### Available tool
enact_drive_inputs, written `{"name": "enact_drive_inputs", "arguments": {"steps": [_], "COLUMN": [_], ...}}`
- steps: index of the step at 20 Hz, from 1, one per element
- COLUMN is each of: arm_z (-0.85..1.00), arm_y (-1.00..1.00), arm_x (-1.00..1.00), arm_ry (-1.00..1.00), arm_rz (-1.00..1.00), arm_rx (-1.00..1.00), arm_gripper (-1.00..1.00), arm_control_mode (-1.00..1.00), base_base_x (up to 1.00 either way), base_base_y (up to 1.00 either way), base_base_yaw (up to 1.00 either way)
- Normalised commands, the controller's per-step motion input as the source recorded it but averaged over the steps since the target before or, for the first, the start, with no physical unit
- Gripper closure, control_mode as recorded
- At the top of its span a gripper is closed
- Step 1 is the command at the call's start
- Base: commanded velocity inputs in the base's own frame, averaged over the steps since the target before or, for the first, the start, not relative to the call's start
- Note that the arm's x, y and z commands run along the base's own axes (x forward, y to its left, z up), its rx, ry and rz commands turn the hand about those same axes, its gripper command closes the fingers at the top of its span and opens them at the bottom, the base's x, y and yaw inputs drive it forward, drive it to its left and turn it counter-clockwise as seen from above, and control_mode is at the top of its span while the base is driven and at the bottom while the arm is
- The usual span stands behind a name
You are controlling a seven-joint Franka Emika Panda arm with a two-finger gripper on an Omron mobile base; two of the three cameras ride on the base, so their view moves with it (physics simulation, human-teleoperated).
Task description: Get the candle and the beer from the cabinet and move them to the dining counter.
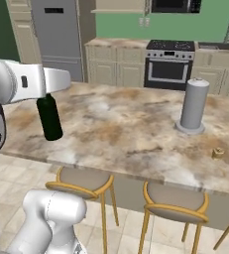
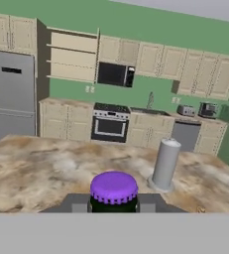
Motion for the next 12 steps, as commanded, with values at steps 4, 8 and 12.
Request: {"name": "enact_drive_inputs", "arguments": {"steps": [4, 8, 12], "arm_z": [0.00, 0.00, 0.00], "arm_y": [0.00, 0.00, 0.00], "arm_x": [0.00, 0.00, 0.00], "arm_ry": [0.00, 0.00, 0.00], "arm_rz": [0.00, 0.00, 0.00], "arm_rx": [0.00, 0.00, 0.00], "arm_gripper": [1.00, 1.00, 1.00], "arm_control_mode": [1.00, 1.00, 1.00], "base_base_x": [0.55, 0.40, 0.19], "base_base_y": [0.18, 0.12, 0.00], "base_base_yaw": [0.08, 0.07, 0.00]}}
